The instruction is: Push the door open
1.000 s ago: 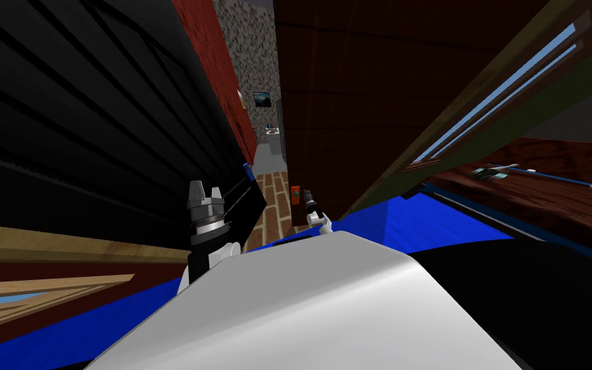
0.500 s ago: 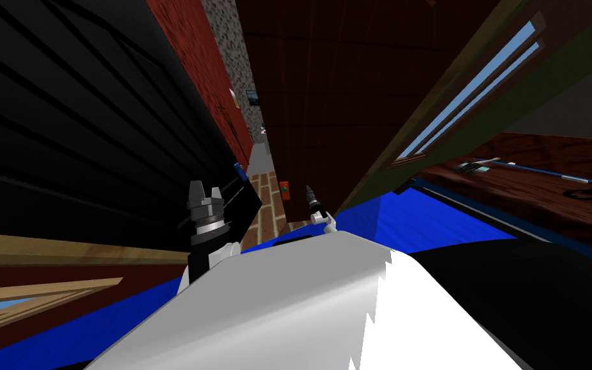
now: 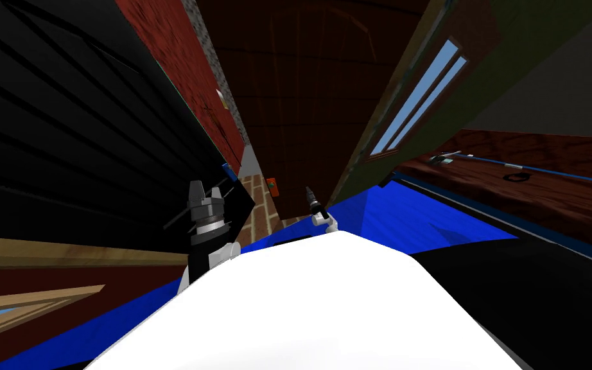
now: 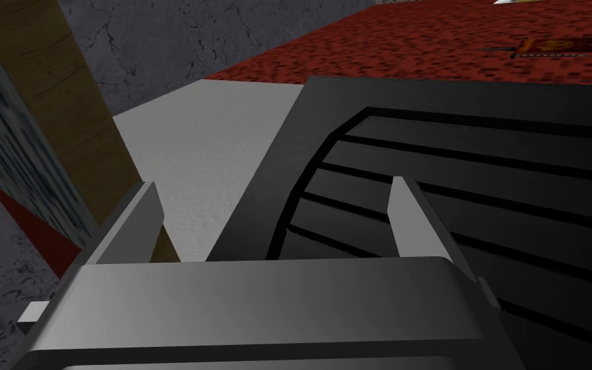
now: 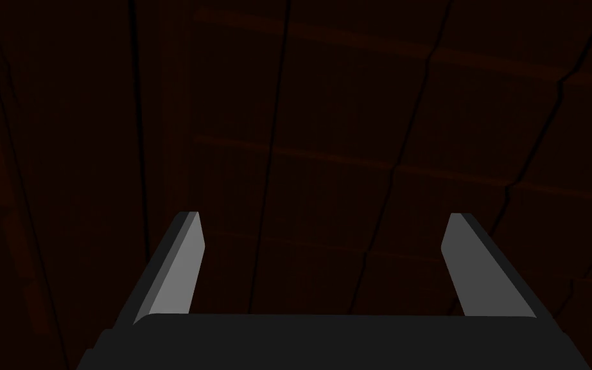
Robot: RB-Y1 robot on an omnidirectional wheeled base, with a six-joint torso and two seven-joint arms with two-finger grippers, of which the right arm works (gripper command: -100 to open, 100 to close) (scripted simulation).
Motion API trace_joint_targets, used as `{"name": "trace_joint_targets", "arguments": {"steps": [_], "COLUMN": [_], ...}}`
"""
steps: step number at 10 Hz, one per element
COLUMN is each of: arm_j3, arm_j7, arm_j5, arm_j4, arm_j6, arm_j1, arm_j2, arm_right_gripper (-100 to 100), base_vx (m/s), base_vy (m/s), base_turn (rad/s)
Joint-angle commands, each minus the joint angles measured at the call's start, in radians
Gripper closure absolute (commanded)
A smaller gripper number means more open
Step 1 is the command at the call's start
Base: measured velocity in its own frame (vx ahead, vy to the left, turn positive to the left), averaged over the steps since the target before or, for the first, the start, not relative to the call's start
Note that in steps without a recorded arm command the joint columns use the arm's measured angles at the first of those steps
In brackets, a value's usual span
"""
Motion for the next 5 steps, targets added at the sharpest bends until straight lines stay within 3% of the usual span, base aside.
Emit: {"name": "trace_joint_targets", "arguments": {"steps": [1,5], "arm_j3": [0.024,0.042], "arm_j7": [0.02,0.032], "arm_j5": [-0.017,-0.03], "arm_j4": [-0.011,-0.019], "arm_j6": [0.003,0.004], "arm_j1": [0.009,0.016], "arm_j2": [0.028,0.078], "arm_right_gripper": [-100,-100], "base_vx": [-0.177,-0.089], "base_vy": [-0.02,0.145], "base_turn": [-0.215,-0.077]}}
